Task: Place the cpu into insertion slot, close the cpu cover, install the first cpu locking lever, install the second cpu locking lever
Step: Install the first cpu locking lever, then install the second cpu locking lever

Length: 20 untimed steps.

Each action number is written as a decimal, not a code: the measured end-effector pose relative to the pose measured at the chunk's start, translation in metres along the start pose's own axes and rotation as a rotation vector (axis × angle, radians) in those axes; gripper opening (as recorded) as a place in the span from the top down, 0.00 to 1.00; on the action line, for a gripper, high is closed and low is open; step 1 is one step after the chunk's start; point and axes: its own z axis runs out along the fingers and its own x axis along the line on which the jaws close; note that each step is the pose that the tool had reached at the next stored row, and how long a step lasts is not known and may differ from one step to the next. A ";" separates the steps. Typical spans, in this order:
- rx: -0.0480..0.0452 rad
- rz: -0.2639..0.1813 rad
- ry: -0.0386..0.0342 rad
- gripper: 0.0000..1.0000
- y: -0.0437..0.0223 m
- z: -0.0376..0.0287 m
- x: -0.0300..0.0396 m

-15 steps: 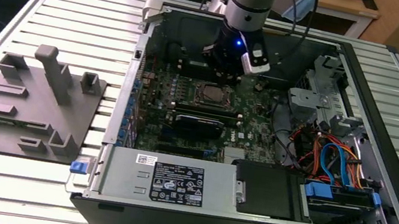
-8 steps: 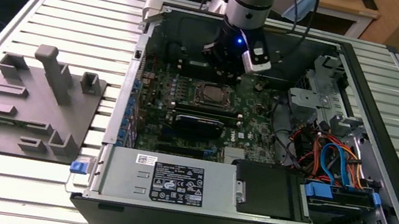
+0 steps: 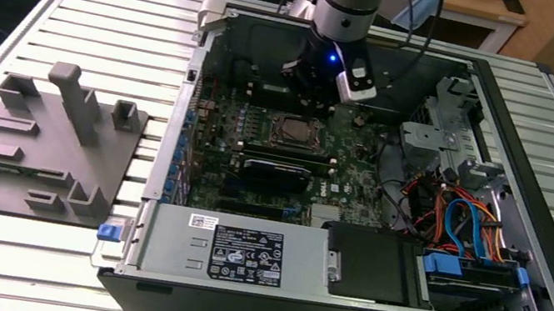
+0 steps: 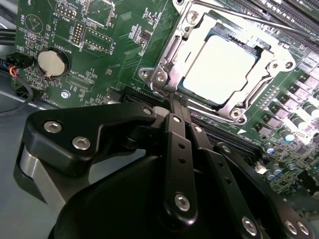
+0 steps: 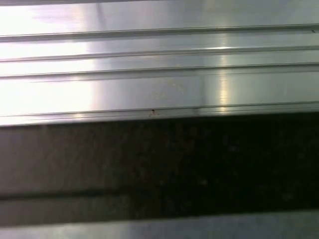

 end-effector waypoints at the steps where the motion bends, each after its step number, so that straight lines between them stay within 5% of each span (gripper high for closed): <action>1: 0.0000 0.000 0.0000 0.90 -0.0002 0.0000 0.0000; 10: 0.0000 0.000 0.0000 0.90 -0.0020 -0.0001 -0.0002; 20: 0.0000 0.000 0.0000 0.90 -0.0130 -0.0006 -0.0009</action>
